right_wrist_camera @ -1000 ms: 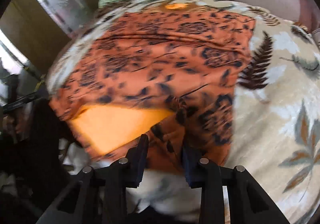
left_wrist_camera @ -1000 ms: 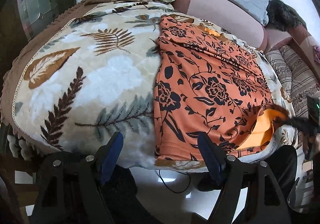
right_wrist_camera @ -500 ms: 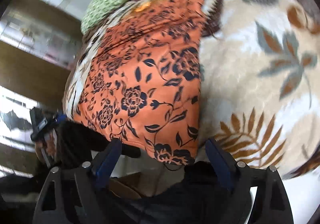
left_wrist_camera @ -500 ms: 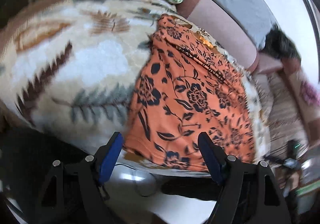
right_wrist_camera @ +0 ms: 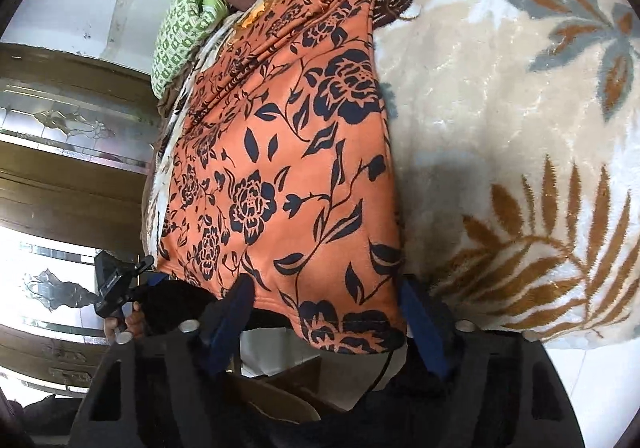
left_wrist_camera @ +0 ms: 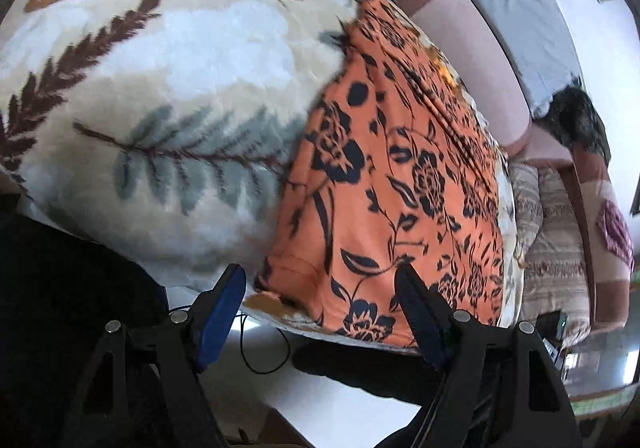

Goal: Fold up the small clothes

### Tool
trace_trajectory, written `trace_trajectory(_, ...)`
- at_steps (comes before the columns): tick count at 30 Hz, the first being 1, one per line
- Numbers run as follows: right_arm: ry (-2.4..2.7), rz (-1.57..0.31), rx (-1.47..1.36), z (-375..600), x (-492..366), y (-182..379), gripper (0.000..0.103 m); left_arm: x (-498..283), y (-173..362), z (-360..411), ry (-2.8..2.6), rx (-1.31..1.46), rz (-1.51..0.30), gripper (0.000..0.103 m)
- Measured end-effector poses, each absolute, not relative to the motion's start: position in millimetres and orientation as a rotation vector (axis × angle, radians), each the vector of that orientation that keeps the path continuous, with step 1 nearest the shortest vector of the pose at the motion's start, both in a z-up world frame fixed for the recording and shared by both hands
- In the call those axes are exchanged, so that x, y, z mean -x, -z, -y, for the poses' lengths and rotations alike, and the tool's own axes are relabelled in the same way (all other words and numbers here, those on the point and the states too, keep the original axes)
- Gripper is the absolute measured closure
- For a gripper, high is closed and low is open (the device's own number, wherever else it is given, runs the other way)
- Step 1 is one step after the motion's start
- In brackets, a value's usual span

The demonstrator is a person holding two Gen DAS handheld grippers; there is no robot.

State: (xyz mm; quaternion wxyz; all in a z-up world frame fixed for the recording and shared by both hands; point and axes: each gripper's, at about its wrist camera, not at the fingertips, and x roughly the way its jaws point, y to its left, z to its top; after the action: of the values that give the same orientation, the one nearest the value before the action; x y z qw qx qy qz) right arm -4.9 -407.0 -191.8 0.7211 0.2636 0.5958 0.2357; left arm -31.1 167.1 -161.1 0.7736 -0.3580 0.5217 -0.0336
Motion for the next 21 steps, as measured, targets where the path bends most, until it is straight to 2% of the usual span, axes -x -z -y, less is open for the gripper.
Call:
trace_trajectory(7,-0.517,-1.338,-0.609,408.3,2.1,207.0,0.031,27.7,163.3,-176.0,0.046,0.754,-1.134,0.026)
trace_trajectory(8,-0.519,-1.338,-0.613,406.7,1.6,208.2,0.031,22.0,170.3,-174.3,0.05,0.761,-1.149,0.029)
trace_trajectory(9,-0.521,-1.337,-0.614,405.2,1.4,208.9,0.031,16.9,178.5,-173.0,0.033,0.771,-1.176,0.042)
trace_trajectory(10,-0.517,-1.334,-0.614,404.7,1.6,208.5,0.031,14.8,182.8,-172.0,0.01,0.769,-1.195,0.092)
trace_trajectory(12,-0.521,-1.331,-0.617,404.4,3.7,207.2,0.035,19.8,182.5,-176.2,-0.063,0.776,-1.178,0.095)
trace_trajectory(16,-0.502,-1.378,-0.609,407.1,9.1,215.6,0.054,41.1,190.1,-178.9,-0.082,0.913,-1.216,0.095)
trace_trajectory(19,-0.498,-1.363,-0.616,408.3,6.4,213.4,0.054,38.6,201.1,-176.7,-0.089,0.896,-1.267,0.095)
trace_trajectory(21,-0.514,-1.357,-0.63,407.7,4.6,211.2,0.048,35.0,198.1,-178.9,-0.073,0.916,-1.244,0.094)
